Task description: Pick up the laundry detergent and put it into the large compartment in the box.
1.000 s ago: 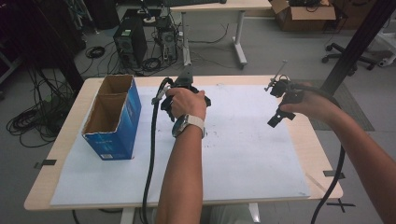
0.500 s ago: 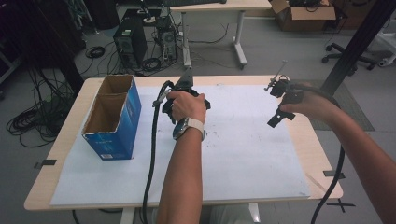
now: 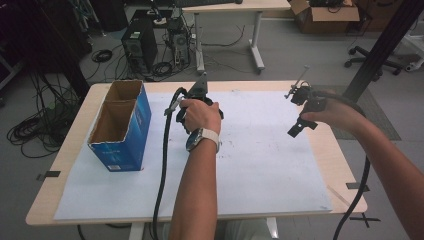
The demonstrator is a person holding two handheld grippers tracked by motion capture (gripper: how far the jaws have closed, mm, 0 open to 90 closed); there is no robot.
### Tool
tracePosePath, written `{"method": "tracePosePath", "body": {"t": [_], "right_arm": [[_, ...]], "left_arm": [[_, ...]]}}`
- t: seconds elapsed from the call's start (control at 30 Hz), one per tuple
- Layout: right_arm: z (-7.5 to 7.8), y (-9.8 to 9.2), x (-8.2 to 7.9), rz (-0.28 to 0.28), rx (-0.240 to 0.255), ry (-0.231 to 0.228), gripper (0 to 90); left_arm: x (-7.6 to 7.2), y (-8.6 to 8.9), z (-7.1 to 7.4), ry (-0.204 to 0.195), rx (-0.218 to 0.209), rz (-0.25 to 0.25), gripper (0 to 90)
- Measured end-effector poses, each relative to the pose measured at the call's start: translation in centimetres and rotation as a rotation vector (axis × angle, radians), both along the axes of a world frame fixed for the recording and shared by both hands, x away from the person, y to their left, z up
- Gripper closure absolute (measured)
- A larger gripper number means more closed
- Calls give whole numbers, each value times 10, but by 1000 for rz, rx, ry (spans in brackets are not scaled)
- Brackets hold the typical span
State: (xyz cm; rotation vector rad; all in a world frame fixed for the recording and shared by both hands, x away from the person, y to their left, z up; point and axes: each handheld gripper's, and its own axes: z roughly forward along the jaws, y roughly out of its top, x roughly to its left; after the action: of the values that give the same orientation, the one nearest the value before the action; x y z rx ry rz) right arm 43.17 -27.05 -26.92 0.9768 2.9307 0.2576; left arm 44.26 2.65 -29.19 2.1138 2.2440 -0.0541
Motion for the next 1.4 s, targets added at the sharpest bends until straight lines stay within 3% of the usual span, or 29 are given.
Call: {"method": "tracePosePath", "body": {"t": [0.57,0.87,1.4], "right_arm": [[-1,3,0,8,-3,1,81],[-4,3,0,5,2,8,85],[-2,4,0,8,1,10,89]], "left_arm": [[-1,3,0,-17,22,6,295],[-1,2,0,-21,11,2,367],[0,4,2,-32,5,-13,373]]}}
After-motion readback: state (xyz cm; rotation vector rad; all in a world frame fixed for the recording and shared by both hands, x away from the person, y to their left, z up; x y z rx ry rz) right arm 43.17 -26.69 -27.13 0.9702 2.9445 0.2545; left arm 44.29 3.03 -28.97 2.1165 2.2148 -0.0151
